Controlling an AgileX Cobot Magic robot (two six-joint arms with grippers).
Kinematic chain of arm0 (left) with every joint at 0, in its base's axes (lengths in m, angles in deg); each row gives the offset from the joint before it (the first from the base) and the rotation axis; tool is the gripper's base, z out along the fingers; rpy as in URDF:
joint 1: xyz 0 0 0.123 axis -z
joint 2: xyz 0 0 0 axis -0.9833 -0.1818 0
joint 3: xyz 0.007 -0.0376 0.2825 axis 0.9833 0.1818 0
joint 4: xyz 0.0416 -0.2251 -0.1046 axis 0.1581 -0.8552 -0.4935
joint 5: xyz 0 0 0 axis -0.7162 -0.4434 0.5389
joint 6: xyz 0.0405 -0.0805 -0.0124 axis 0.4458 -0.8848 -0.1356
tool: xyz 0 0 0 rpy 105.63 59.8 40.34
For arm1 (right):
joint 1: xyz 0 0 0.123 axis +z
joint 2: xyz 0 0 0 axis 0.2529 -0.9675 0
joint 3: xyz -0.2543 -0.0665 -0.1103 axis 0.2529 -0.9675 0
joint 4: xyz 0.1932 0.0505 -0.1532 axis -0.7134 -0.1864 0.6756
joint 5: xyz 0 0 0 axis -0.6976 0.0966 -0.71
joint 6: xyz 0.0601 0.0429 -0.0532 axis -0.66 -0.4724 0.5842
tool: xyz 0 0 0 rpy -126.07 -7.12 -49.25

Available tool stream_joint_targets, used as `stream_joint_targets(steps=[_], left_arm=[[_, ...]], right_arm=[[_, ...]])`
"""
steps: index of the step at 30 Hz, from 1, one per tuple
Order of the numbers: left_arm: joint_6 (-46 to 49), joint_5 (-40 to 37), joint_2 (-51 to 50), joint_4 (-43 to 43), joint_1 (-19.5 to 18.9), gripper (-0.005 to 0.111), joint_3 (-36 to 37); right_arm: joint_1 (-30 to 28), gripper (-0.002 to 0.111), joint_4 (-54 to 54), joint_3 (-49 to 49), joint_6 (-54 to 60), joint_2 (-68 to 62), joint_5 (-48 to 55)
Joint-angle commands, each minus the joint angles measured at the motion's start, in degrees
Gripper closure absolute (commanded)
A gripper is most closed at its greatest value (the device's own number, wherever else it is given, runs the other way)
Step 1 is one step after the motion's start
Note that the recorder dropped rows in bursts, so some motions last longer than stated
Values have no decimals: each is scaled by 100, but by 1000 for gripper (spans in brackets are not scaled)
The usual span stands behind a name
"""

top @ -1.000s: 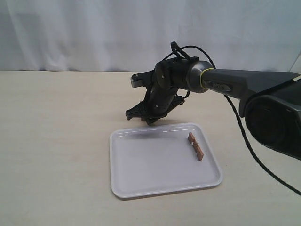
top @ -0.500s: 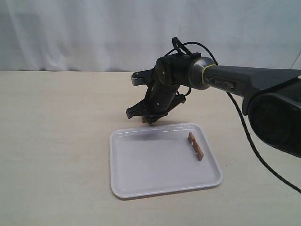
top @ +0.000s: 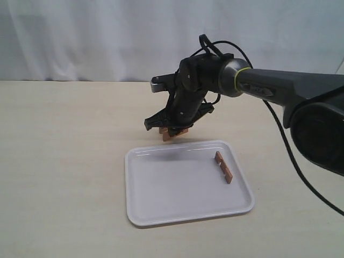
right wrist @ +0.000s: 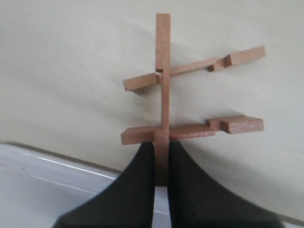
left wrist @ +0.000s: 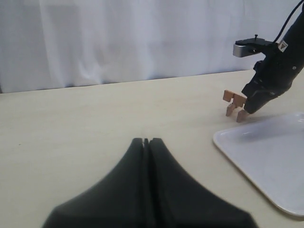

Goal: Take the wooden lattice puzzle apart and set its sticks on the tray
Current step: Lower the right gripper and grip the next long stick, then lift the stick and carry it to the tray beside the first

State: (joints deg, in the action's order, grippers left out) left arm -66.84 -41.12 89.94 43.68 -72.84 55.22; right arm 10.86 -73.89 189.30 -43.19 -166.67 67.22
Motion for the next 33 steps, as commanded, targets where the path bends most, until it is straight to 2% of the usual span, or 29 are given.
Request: stream_joint_targets(steps=[1,8,17,19,22,27,33], left_arm=[[-18,65,-2,-4,6,107,13],[-18,65,-2,-4,6,107,13],[-18,65,-2,-4,6,107,13],[-18,65,-2,-4,6,107,13],[-18,65,-2,-4,6,107,13],[-18,65,-2,-4,6,107,13],[-18,65,-2,-4,6,107,13]], right_arm=[[-4,104,-3,0,-17,308,44],[-4,104,-3,0,-17,609,519],[-4,104,-46,-12,-138,791,2028],[10,104,-46,-122,-143,843,2028],[117,104,32,-822,-143,1176,2028],[117,104,42,-1896,-124,1846,1586],[117,104,42,-2702,-63,2349,1071]])
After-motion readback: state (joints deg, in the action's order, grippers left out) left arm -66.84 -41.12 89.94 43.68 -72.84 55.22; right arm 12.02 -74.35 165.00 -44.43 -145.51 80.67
